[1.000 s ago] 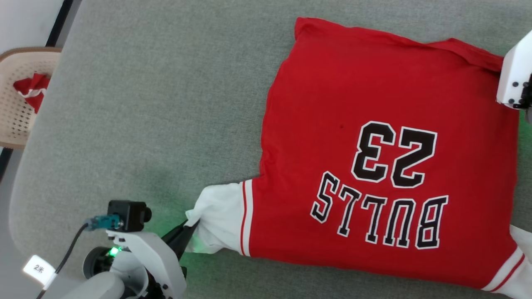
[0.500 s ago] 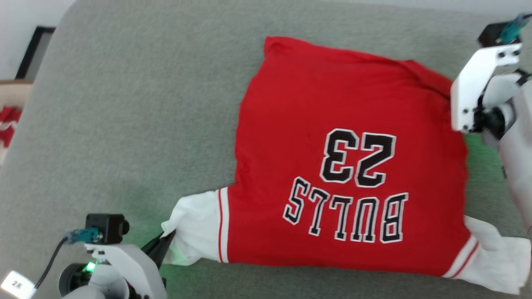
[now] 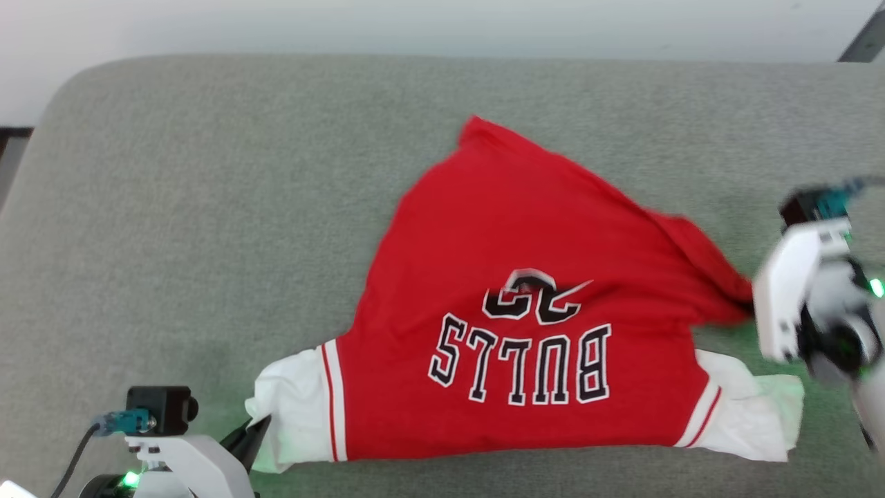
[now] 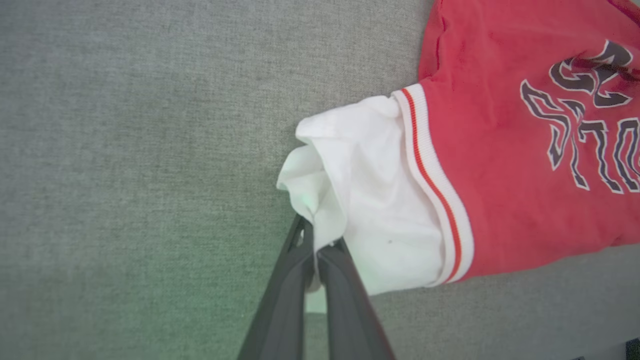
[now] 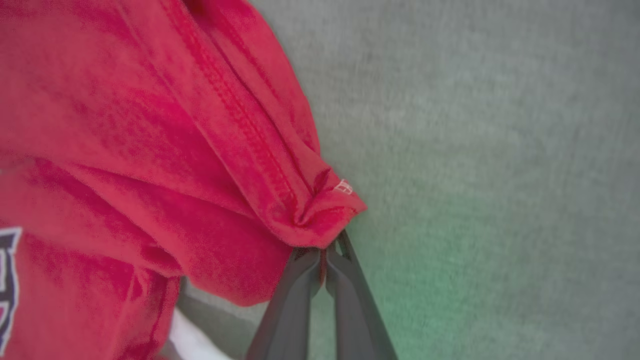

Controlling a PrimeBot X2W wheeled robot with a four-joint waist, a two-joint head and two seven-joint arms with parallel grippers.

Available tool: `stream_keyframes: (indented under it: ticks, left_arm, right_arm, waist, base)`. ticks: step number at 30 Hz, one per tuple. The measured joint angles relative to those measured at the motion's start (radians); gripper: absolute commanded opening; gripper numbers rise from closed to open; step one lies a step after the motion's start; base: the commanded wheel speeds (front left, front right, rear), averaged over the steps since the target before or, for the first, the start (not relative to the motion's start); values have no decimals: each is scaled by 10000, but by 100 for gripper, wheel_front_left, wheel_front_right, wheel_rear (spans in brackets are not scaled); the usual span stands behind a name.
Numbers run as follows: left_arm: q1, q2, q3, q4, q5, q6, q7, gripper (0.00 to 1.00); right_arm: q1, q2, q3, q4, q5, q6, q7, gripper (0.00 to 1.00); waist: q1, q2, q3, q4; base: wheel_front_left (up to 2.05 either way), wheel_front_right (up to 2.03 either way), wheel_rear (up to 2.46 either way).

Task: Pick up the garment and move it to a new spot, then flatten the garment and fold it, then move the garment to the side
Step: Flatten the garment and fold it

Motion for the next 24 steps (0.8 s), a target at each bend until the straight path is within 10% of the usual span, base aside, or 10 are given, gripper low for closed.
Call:
stream_keyframes:
  ticks: [7, 15, 17, 24]
  left_arm:
    - [61, 4, -35, 58, -4, -15, -13, 0]
    - [53, -197, -144, 376, 12, -194, -12, 0]
    - [26, -244, -171, 460, 17, -276, -8, 0]
    - [-5, -322, -221, 675, 77, -364, -13, 0]
  right_arm:
    - [3154, -472, -1392, -2940, 405, 0, 997, 0]
    - [4980, 614, -2961, -4372, -424, 0, 1369, 1]
    - [5082, 819, -3164, -4429, -679, 0, 1358, 100]
    - [5315, 1290, -3453, -4997, -1060, 4, 1722, 100]
  waist:
    - [0, 0, -278, -339]
    - [0, 0, -328, -418]
    - [0, 0, -333, -410]
    - [1, 0, -454, -384]
  base:
    - [0, 0, 0]
    - [0, 0, 0]
    - [0, 0, 0]
    - [0, 0, 0]
